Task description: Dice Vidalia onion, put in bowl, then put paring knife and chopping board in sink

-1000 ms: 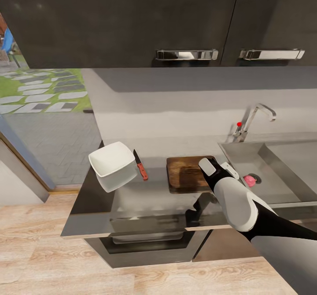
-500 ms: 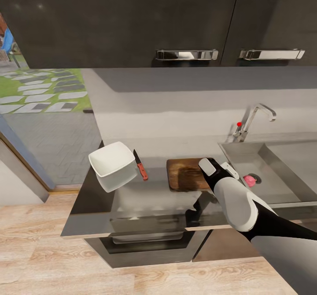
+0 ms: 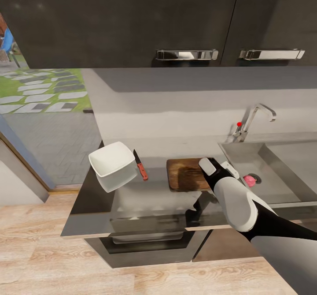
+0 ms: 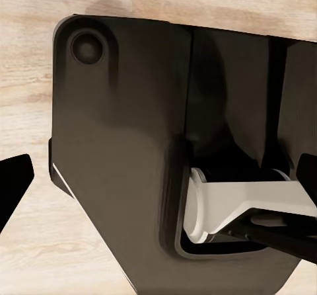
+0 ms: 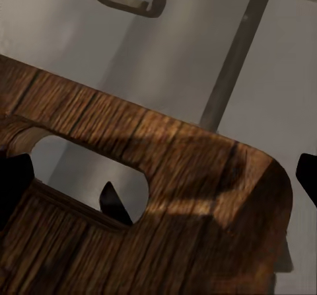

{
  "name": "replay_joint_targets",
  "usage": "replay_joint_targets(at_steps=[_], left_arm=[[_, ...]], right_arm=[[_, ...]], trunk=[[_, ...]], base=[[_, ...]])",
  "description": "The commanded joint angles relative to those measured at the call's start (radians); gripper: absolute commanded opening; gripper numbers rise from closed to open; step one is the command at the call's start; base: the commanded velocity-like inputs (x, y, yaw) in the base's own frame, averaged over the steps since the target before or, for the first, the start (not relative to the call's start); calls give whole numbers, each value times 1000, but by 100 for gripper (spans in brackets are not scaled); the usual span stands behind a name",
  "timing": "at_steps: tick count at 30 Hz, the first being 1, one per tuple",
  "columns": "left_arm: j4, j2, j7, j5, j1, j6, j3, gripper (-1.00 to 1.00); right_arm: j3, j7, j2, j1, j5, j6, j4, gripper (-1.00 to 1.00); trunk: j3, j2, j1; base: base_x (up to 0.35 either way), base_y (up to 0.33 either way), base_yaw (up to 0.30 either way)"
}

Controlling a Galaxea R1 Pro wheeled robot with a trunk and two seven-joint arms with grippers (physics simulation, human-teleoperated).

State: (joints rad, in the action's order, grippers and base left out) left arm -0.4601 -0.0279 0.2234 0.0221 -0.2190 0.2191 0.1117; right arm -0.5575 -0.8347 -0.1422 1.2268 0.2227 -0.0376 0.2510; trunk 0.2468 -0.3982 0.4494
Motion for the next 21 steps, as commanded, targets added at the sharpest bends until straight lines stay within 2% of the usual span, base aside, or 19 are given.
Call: replay_joint_targets(at_steps=[1, 7, 13, 21], left_arm=[[-2, -1, 10, 2, 0, -1, 8, 100], [-2, -1, 10, 2, 0, -2, 8, 100], [-1, -1, 10, 2, 0, -2, 8, 100], [5, -1, 10, 2, 0, -2, 9, 100]], right_arm=[[5, -3, 0, 0, 10, -4, 3, 100], [8, -5, -2, 0, 10, -1, 16, 100], [13, -7, -9, 0, 2, 3, 68, 100], [72, -19, -22, 0, -13, 34, 149, 100]], trunk=[[2, -2, 1], [2, -2, 1], [2, -2, 1], [2, -2, 1]], base=[[0, 0, 0], [0, 0, 0], [0, 0, 0], [0, 0, 0]])
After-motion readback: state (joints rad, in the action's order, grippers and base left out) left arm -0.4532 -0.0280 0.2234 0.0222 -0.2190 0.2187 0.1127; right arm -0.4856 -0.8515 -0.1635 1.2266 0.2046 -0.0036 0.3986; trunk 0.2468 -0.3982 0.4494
